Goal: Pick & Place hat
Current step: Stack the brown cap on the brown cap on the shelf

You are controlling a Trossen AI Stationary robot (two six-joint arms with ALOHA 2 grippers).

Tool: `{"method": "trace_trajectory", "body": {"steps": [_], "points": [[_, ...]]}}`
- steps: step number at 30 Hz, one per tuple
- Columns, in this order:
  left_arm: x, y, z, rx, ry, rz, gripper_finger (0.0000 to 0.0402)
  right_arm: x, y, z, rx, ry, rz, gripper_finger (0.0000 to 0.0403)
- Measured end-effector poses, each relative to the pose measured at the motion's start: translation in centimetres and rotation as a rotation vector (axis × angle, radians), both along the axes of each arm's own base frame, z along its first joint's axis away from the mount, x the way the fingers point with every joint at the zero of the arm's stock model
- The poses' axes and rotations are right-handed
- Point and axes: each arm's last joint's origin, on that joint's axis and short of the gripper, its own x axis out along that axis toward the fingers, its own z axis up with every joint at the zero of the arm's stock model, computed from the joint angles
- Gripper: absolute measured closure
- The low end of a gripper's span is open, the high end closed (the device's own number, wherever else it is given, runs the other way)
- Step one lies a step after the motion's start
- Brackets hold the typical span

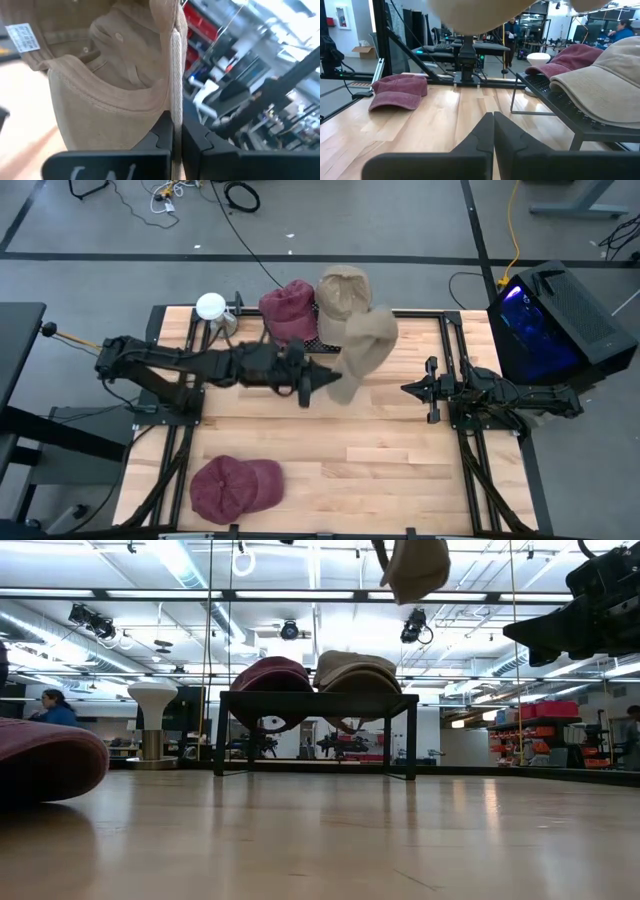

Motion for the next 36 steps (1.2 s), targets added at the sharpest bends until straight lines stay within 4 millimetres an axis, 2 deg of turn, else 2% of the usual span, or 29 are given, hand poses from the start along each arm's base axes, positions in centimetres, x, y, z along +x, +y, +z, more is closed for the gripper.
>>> {"method": "trace_trajectory", "body": {"steps": [9,15,19,27,36], "points": [[0.1,5.6,1.2,-0.010,-0.125,0.075,0.0388,0.0,0.0,0.0,0.000,0.000,0.000,0.0392],[-0.4,8.9,2.2,-0.020,-0.239,0.091,0.0388,0.0,0.0,0.0,0.000,0.000,0.000,0.0392],[-0.9,11.0,2.4,-0.052,-0.256,0.106,0.0388,0.0,0.0,0.0,0.000,-0.001,0.000,0.0392],[-0.3,13.6,1.4,-0.100,-0.268,0.083,0.0388,0.0,0.0,0.0,0.000,0.000,0.000,0.0392],[1.4,16.0,-1.3,-0.163,-0.221,-0.038,0.0387,0.0,0.0,0.0,0.000,0.000,0.000,0.0392]]}}
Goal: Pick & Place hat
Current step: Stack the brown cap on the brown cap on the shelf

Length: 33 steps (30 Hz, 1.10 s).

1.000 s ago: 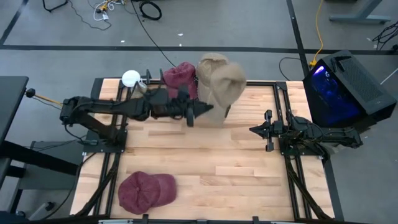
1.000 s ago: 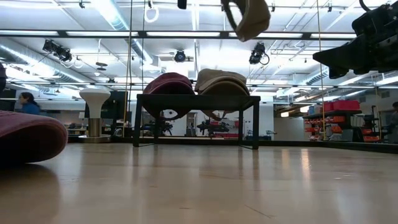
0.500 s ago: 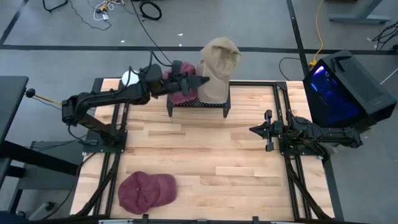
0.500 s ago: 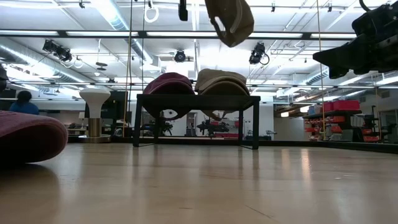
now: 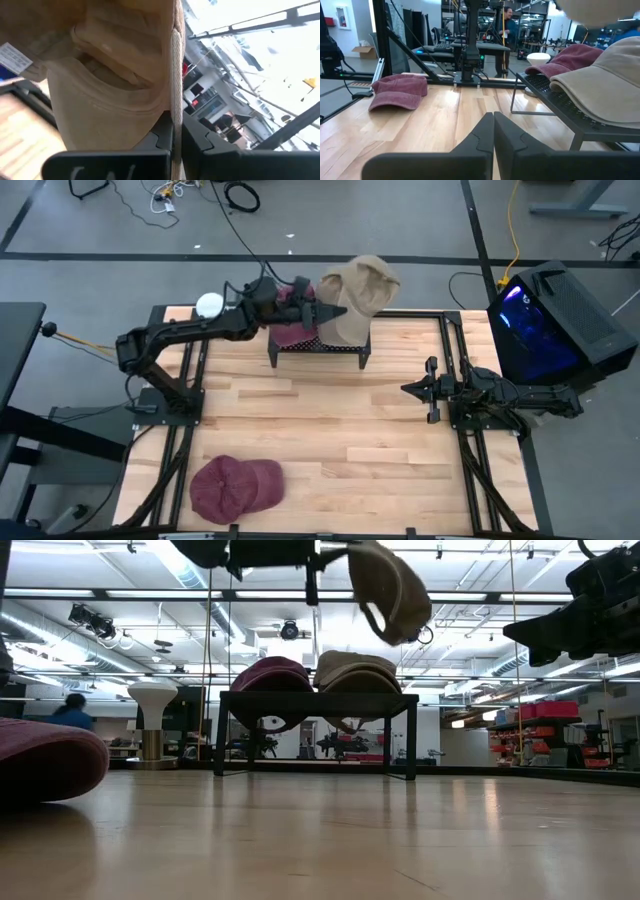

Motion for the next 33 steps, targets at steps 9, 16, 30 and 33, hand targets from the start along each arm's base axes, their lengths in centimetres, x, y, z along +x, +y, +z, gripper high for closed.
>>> {"method": "trace_trajectory", "body": {"steps": [9,16,30,33], "points": [[0.0,2.1,-1.0,-0.133,0.009,0.019,0.0387,0.0,0.0,0.0,0.000,0.000,0.000,0.0392],[-0.2,2.3,-0.2,-0.127,-0.078,0.064,0.0387,0.0,0.0,0.0,0.000,0.000,0.000,0.0392],[-0.8,3.6,-0.3,-0.323,-0.104,0.093,0.0379,0.0,0.0,0.0,0.000,0.000,0.000,0.0392],[-0.8,3.7,-0.3,-0.386,-0.117,0.117,0.0378,0.0,0.0,0.0,0.000,0.000,0.000,0.0392]]}}
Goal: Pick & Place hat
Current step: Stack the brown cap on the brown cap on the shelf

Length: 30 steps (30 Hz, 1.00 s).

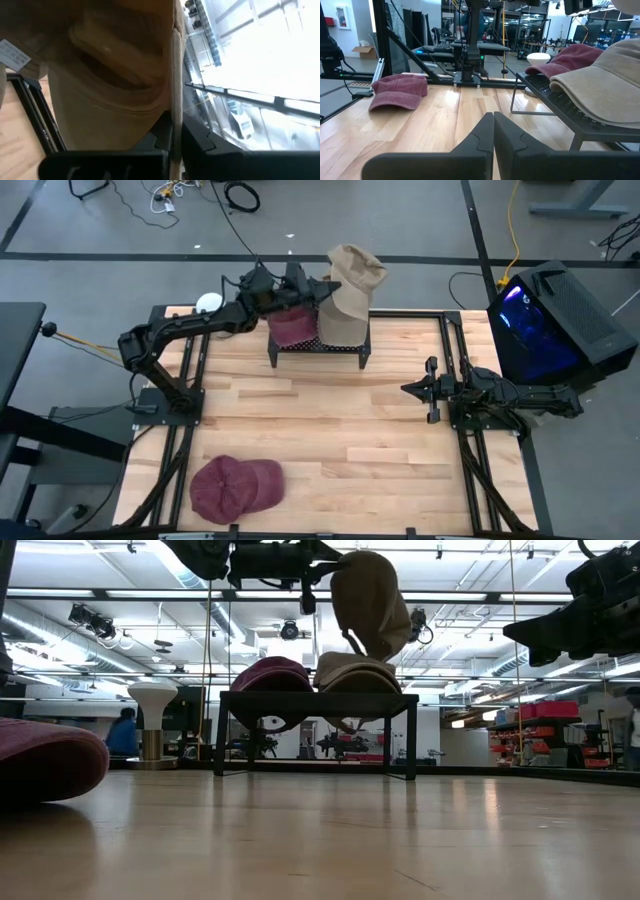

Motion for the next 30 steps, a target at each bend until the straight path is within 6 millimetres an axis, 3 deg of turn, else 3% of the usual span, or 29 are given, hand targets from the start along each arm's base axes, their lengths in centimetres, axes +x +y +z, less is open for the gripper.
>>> {"method": "trace_trajectory", "body": {"steps": [12,30], "points": [[-0.03,0.18,-0.09,-0.118,-0.026,0.039,0.0373,0.00,0.00,0.00,0.000,0.000,0.000,0.0392],[-0.01,0.44,-0.75,-0.157,0.030,0.117,0.0377,0.00,0.00,0.00,0.000,0.000,0.000,0.0392]]}}
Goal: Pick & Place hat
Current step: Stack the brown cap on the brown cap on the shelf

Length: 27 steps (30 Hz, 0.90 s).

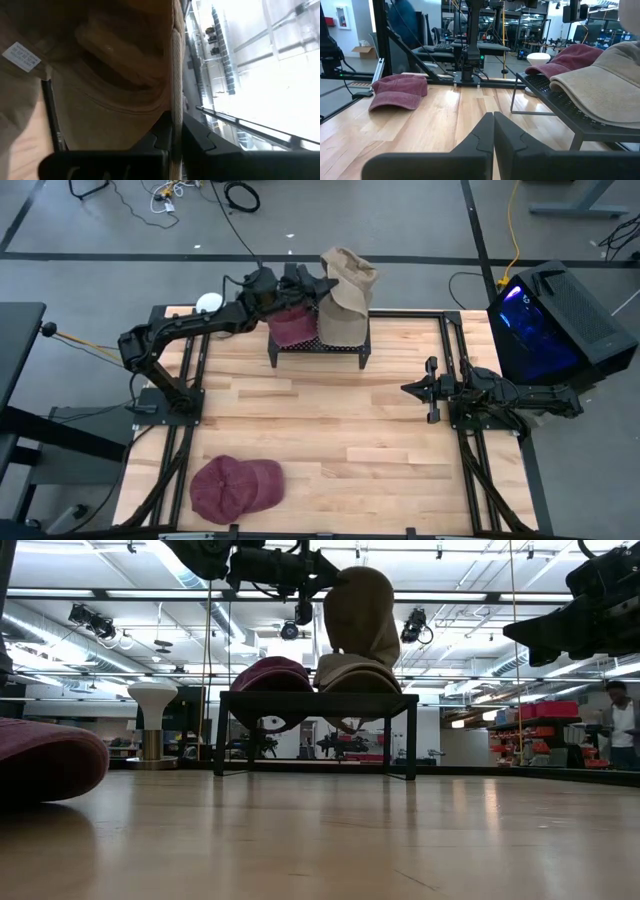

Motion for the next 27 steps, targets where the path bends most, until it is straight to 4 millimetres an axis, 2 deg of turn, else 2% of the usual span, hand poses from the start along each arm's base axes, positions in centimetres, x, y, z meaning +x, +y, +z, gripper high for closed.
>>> {"method": "trace_trajectory", "body": {"steps": [11,27], "points": [[0.0,0.0,-0.1,0.005,0.012,-0.008,0.0363,0.0,0.0,0.0,0.000,0.000,0.000,0.0392],[0.2,-0.2,-1.7,-0.068,0.161,-0.013,0.0351,0.0,0.0,0.0,0.000,0.000,0.000,0.0392]]}}
